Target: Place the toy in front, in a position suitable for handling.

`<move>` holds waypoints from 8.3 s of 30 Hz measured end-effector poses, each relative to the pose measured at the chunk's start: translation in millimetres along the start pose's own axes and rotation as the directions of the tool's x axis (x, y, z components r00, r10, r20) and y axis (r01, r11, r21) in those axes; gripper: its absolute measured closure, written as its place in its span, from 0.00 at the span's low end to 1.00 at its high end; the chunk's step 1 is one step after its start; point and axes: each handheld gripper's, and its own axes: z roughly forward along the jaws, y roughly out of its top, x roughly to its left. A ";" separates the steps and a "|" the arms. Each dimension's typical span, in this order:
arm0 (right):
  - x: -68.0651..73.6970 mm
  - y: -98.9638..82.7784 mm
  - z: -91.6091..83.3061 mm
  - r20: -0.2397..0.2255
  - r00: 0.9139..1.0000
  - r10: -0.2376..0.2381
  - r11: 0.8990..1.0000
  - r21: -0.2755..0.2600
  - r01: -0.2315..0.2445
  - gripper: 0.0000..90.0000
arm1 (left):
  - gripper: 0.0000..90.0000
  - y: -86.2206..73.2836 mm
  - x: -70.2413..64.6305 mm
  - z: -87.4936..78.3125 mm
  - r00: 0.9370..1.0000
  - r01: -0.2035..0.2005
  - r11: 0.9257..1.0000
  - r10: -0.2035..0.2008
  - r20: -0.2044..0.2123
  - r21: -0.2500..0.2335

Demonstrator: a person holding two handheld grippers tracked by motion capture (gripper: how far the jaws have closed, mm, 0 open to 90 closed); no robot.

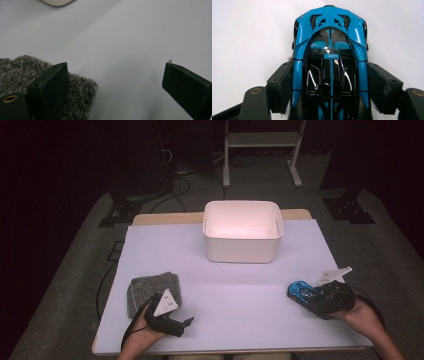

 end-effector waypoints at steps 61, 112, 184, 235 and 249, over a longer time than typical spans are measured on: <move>155.6 163.3 64.7 -0.337 0.814 -0.473 0.878 -0.104 0.467 0.30 | 0.08 -5.7 14.0 -12.5 0.999 0.045 0.998 -0.046 -0.029 -0.032; 118.7 101.4 55.5 -0.304 0.858 -0.413 0.905 -0.242 0.350 0.20 | 0.31 -3.9 32.6 -10.5 0.999 0.013 0.998 -0.010 -0.045 0.057; 120.1 89.5 75.3 -0.271 0.856 -0.440 0.891 -0.248 0.380 0.21 | 0.70 77.5 -31.0 54.4 0.917 -0.159 0.987 0.146 0.372 0.003; 122.0 87.7 77.2 -0.243 0.847 -0.473 0.873 -0.259 0.413 0.23 | 0.76 50.3 -11.5 33.8 0.905 -0.261 0.963 0.220 0.363 0.068; 120.6 87.3 78.5 -0.252 0.844 -0.473 0.872 -0.269 0.408 0.23 | 0.78 70.9 -41.2 45.0 0.859 -0.309 0.951 0.276 0.432 0.007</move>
